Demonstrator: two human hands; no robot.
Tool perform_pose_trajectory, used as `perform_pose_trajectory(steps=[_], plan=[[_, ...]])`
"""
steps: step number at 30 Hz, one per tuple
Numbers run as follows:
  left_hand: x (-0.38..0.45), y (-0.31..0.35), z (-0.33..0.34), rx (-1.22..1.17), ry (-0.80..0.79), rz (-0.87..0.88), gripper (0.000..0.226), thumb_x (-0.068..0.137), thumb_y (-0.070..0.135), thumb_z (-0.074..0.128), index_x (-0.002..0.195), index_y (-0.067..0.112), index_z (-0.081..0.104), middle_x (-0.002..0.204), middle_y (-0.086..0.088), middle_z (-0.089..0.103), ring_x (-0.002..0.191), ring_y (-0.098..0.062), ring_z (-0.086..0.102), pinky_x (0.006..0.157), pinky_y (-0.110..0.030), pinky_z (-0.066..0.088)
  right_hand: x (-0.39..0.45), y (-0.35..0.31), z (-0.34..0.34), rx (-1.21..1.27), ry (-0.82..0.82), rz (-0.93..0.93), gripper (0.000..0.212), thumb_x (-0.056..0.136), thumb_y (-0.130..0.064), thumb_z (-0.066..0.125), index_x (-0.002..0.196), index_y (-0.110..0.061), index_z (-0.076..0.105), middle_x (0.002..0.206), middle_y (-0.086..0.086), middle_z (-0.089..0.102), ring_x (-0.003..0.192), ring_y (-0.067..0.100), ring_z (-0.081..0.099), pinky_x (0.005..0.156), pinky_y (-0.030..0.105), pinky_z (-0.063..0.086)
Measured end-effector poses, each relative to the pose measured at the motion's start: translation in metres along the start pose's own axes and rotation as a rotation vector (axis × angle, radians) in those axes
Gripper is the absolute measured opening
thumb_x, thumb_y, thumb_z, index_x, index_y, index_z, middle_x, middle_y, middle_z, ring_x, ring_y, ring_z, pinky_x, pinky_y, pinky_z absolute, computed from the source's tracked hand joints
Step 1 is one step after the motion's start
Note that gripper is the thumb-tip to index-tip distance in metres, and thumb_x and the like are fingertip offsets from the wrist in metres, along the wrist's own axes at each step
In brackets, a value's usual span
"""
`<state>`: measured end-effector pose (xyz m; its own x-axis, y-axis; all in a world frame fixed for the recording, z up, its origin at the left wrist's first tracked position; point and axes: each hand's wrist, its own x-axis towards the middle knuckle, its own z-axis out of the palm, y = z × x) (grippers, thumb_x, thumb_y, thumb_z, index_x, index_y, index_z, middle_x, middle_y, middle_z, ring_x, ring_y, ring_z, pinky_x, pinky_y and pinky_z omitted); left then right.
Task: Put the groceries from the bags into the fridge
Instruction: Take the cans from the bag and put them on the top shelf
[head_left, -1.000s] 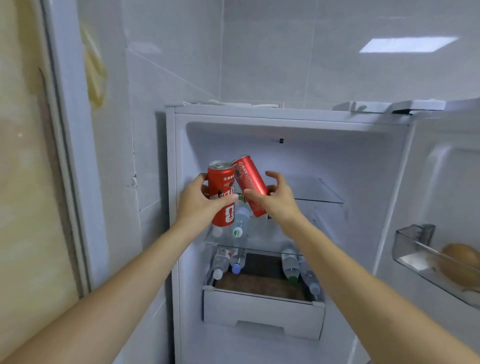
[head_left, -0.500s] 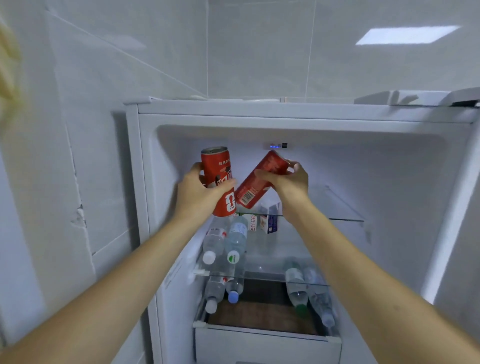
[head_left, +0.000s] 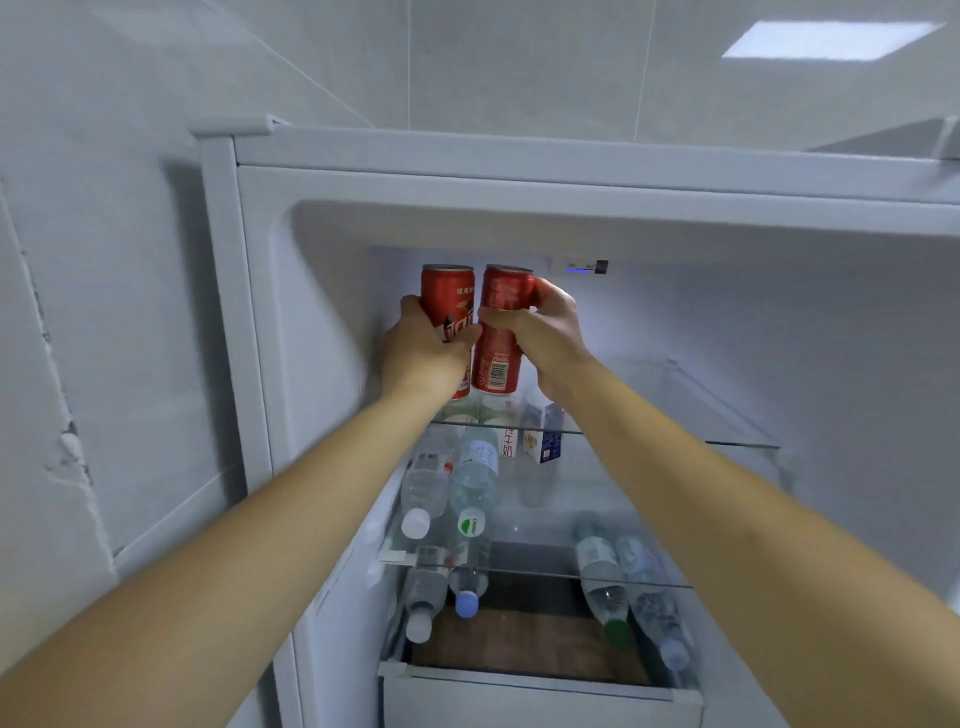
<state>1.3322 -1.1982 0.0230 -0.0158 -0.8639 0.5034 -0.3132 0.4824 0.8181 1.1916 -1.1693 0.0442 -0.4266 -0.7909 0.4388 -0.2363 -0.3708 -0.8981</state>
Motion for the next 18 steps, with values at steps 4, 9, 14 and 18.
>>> perform_pose_trajectory(steps=[4, 9, 14, 18], plan=[[0.020, -0.003, 0.015, 0.059, 0.001, -0.029, 0.053, 0.089, 0.039, 0.077, 0.125, 0.015, 0.047, 0.126, -0.006, 0.067, 0.109, -0.029, 0.068, 0.084, -0.039, 0.054, 0.027, 0.012, 0.005, -0.098, 0.033, 0.023, 0.050, 0.070, -0.010, 0.091, 0.113, -0.010, 0.065, 0.103, 0.007, 0.075, 0.092, 0.022, 0.075, 0.085, 0.044, 0.063], [0.048, -0.015, 0.036, 0.144, 0.068, -0.025, 0.060, 0.087, 0.045, 0.076, 0.130, 0.012, 0.049, 0.128, -0.009, 0.065, 0.114, -0.031, 0.066, 0.090, -0.044, 0.056, 0.055, 0.023, 0.003, -0.246, 0.026, 0.012, 0.060, 0.073, -0.027, 0.093, 0.120, -0.015, 0.057, 0.110, 0.003, 0.069, 0.097, 0.018, 0.069, 0.081, 0.033, 0.057], [0.085, -0.019, 0.057, 0.255, 0.034, -0.063, 0.074, 0.091, 0.040, 0.073, 0.146, 0.006, 0.037, 0.144, -0.016, 0.055, 0.129, -0.036, 0.057, 0.100, -0.046, 0.050, 0.086, 0.035, 0.004, -0.395, 0.035, 0.073, 0.052, 0.066, -0.053, 0.092, 0.094, -0.030, 0.055, 0.102, -0.001, 0.069, 0.099, 0.024, 0.071, 0.089, 0.048, 0.062], [0.109, -0.019, 0.074, 0.297, 0.003, -0.117, 0.075, 0.094, 0.039, 0.069, 0.150, 0.008, 0.031, 0.146, -0.017, 0.053, 0.131, -0.037, 0.055, 0.102, -0.045, 0.047, 0.101, 0.038, 0.012, -0.484, 0.038, 0.030, 0.042, 0.074, -0.048, 0.088, 0.078, -0.034, 0.049, 0.099, 0.002, 0.073, 0.094, 0.025, 0.073, 0.084, 0.048, 0.063]])
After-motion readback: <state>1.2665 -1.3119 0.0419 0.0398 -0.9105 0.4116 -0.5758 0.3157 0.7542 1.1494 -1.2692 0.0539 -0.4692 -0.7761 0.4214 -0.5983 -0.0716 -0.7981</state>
